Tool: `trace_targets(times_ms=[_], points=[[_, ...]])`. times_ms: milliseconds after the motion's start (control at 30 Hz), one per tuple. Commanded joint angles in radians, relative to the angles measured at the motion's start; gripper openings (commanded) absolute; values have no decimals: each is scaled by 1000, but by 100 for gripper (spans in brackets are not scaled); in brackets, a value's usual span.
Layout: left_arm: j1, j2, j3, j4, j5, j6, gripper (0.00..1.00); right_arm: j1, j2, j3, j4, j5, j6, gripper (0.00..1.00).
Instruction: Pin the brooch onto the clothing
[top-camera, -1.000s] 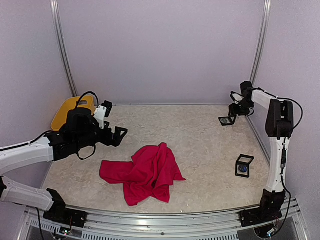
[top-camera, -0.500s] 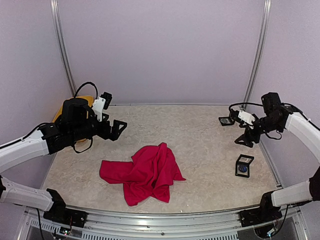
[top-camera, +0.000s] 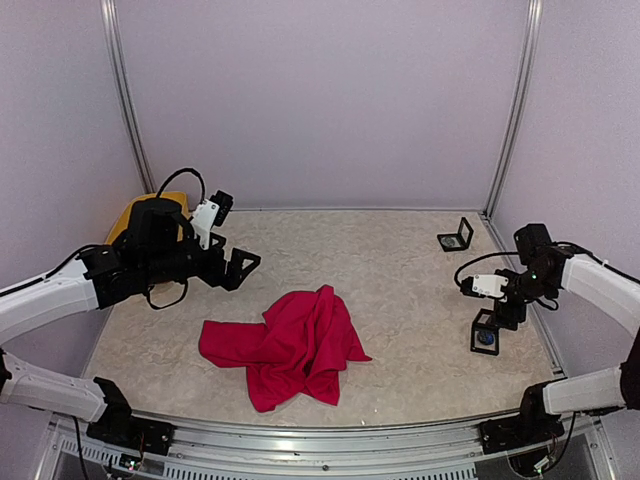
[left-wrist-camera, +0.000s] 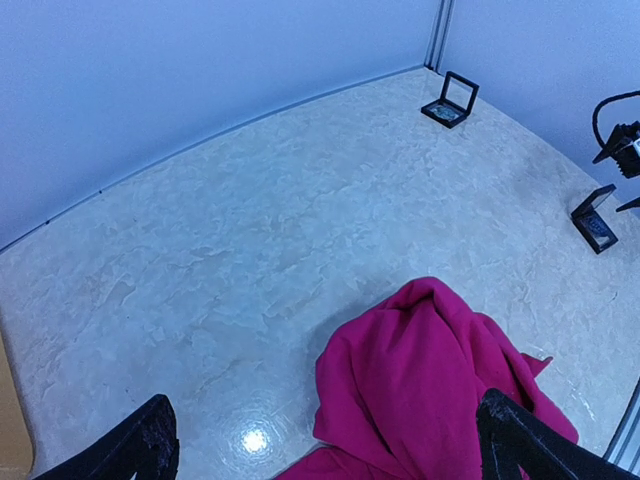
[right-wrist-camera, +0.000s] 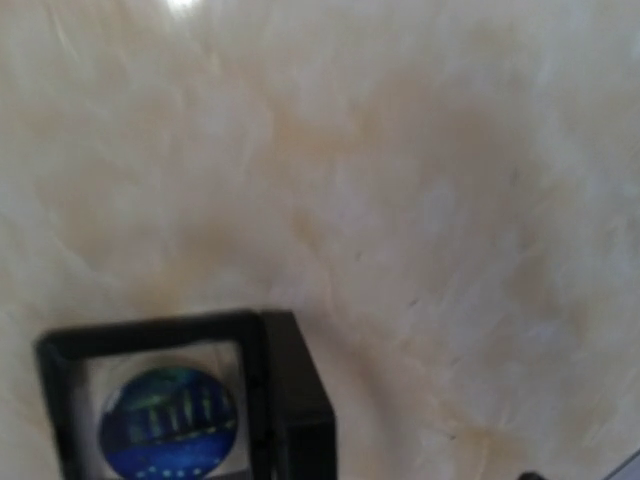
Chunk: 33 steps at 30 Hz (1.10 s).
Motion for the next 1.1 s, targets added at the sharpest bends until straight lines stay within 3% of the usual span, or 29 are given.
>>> trace_targets(times_ms=[0, 133, 267, 367, 500, 700, 867, 1067], points=[[-10, -27, 16, -22, 3, 13, 99, 2, 61, -30, 123, 114, -15, 80], [-10, -28, 36, -46, 19, 20, 99, -1, 116, 6, 86, 52, 12, 75], [-11, -26, 35, -51, 10, 37, 99, -3, 129, -6, 88, 61, 2, 46], [-11, -21, 36, -56, 10, 45, 99, -4, 134, -7, 71, 41, -2, 38], [-11, -17, 36, -59, 17, 43, 99, -4, 140, -4, 72, 45, -1, 30], [-11, -19, 36, -64, 16, 44, 99, -4, 169, 20, 67, 40, 12, 26], [-11, -21, 35, -73, 15, 44, 99, -5, 186, 36, 68, 41, 37, 7], [-11, -23, 34, -79, 15, 47, 99, -5, 178, 44, 73, 15, 42, 3]])
